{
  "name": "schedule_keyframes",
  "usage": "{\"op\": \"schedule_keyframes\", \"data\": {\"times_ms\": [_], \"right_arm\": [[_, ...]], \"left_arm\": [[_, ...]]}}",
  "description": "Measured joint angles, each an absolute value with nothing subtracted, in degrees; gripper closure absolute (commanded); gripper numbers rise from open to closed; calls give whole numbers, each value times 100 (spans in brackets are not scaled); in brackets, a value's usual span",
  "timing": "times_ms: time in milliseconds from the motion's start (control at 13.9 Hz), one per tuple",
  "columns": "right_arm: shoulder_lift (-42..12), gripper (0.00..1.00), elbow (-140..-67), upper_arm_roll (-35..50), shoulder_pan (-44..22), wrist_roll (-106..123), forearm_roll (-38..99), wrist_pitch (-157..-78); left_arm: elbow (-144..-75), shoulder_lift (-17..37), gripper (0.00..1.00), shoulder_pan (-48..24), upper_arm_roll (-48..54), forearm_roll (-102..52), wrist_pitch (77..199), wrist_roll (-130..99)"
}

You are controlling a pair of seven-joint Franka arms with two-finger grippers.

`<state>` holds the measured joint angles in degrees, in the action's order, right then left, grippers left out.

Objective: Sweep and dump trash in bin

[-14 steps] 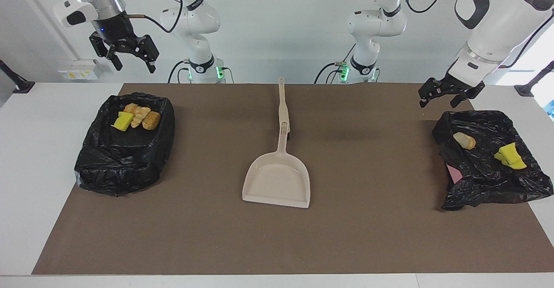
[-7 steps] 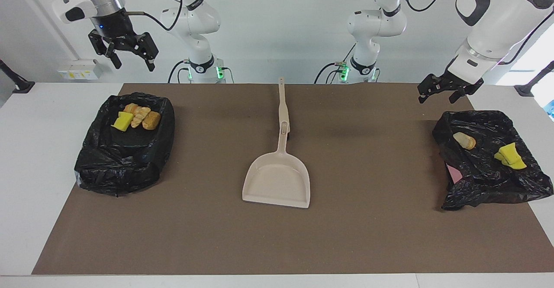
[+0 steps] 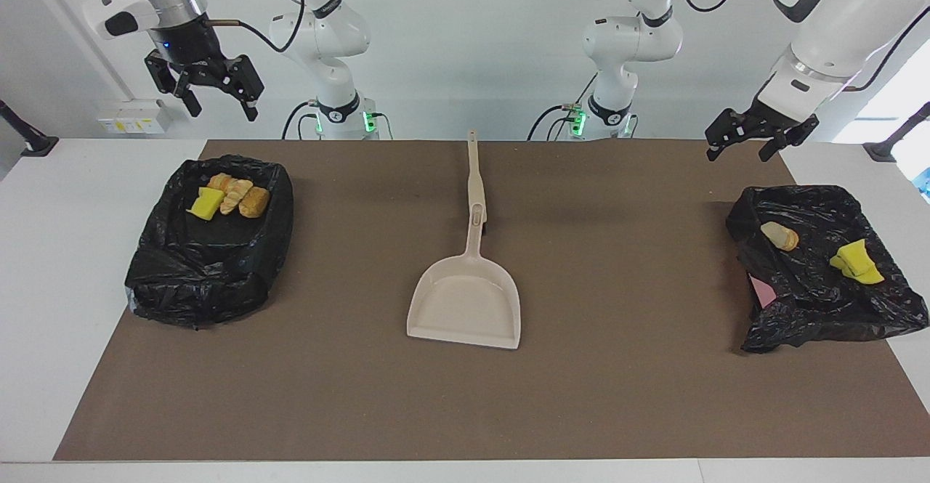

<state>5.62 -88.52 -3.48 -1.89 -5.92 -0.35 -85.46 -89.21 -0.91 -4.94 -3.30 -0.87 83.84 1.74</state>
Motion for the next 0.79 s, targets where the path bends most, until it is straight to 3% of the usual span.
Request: {"op": "schedule_keyframes", "data": {"times_ms": [794], "right_arm": [[531, 0, -8821, -349, -188, -592, -35, -8548]], "left_arm": [[-8790, -108, 0, -495, -306, -86, 8261, 174]]}}
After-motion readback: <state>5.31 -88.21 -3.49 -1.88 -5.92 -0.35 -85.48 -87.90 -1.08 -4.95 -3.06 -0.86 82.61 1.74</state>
